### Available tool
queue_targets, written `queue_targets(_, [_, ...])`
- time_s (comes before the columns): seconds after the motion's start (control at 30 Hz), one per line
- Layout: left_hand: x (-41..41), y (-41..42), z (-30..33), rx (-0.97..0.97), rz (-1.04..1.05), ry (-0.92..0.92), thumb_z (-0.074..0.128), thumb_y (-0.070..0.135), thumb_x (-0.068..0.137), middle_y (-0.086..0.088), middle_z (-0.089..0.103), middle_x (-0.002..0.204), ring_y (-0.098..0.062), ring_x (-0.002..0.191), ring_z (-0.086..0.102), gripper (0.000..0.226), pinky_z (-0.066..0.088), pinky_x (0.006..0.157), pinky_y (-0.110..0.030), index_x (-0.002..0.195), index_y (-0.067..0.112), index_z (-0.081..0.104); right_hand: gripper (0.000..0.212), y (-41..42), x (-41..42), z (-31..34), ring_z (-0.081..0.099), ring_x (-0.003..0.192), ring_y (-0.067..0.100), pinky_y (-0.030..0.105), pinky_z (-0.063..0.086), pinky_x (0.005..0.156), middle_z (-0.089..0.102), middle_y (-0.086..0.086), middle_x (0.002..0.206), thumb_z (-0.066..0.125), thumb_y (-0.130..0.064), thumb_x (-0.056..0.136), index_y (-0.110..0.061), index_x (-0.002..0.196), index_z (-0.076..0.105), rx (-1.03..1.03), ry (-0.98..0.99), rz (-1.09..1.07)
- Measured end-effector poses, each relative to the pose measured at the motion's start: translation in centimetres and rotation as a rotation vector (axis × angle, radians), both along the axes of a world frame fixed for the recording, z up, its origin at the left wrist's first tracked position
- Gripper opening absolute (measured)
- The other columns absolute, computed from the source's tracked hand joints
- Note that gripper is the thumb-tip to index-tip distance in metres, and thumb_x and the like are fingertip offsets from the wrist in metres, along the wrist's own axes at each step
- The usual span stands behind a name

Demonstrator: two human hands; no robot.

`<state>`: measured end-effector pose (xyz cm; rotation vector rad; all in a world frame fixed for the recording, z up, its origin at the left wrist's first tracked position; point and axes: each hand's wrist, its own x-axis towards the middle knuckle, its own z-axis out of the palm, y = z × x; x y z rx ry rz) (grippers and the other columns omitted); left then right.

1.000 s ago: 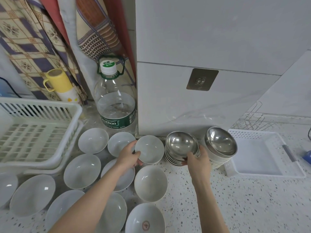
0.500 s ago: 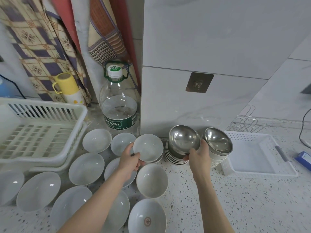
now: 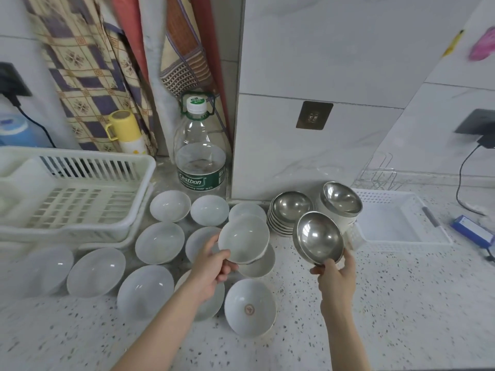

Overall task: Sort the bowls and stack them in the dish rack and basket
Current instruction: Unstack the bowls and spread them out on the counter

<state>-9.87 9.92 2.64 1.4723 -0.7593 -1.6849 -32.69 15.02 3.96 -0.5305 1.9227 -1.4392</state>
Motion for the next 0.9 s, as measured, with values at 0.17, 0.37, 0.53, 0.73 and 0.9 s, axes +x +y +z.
queue_targets(0.17, [1.2,3.7,-0.1,0.018,-0.056,-0.011,0.047,-0.002,0.094,-0.019,0.064,0.060,-0.010,0.040,0.046,0.050,0.028,0.036,-0.018,0.134,0.028,0.049,0.060,4.4,0.7,-1.9,0.060,0.059,0.007,0.032,0.044,0.066,0.071,0.013,0.081,0.047,-0.008,0.092,-0.033,0.144,0.034,0.097,-0.014,0.005])
queue_targets(0.37, [0.9,6.9,-0.6,0.037,-0.077,-0.019,0.049,0.000,0.093,-0.018,0.063,0.060,-0.009,0.038,0.046,0.049,0.030,0.037,-0.020,0.129,0.034,0.052,0.061,6.6,0.3,-3.2,0.066,0.064,0.013,0.035,0.046,0.069,0.069,0.008,0.086,0.047,-0.003,0.092,-0.029,0.146,0.035,0.167,-0.028,0.018])
queue_targets(0.53, [-0.1,7.6,-0.7,0.029,-0.057,-0.045,0.050,0.002,0.093,-0.018,0.064,0.061,-0.009,0.039,0.046,0.051,0.031,0.039,-0.021,0.130,0.037,0.052,0.059,5.3,-0.7,-4.0,0.066,0.056,0.006,0.027,0.043,0.060,0.067,0.015,0.109,0.046,-0.004,0.092,-0.028,0.145,0.034,0.205,-0.019,0.106])
queue_targets(0.73, [-2.0,7.5,-0.8,0.015,0.052,-0.047,0.049,0.001,0.094,-0.018,0.062,0.059,-0.009,0.038,0.045,0.048,0.029,0.037,-0.020,0.124,0.039,0.056,0.059,1.8,-1.6,-4.9,0.066,0.065,0.014,0.029,0.043,0.062,0.069,0.012,0.091,0.044,-0.005,0.093,-0.028,0.146,0.029,0.268,-0.032,0.276])
queue_targets(0.9, [-3.7,7.4,-1.2,0.030,0.136,-0.057,0.049,0.001,0.095,-0.014,0.062,0.055,-0.010,0.040,0.050,0.046,0.029,0.036,-0.020,0.116,0.042,0.056,0.062,-0.1,-2.6,-5.6,0.066,0.063,0.014,0.027,0.046,0.058,0.068,0.011,0.097,0.042,-0.003,0.093,-0.028,0.147,0.027,0.296,-0.033,0.378])
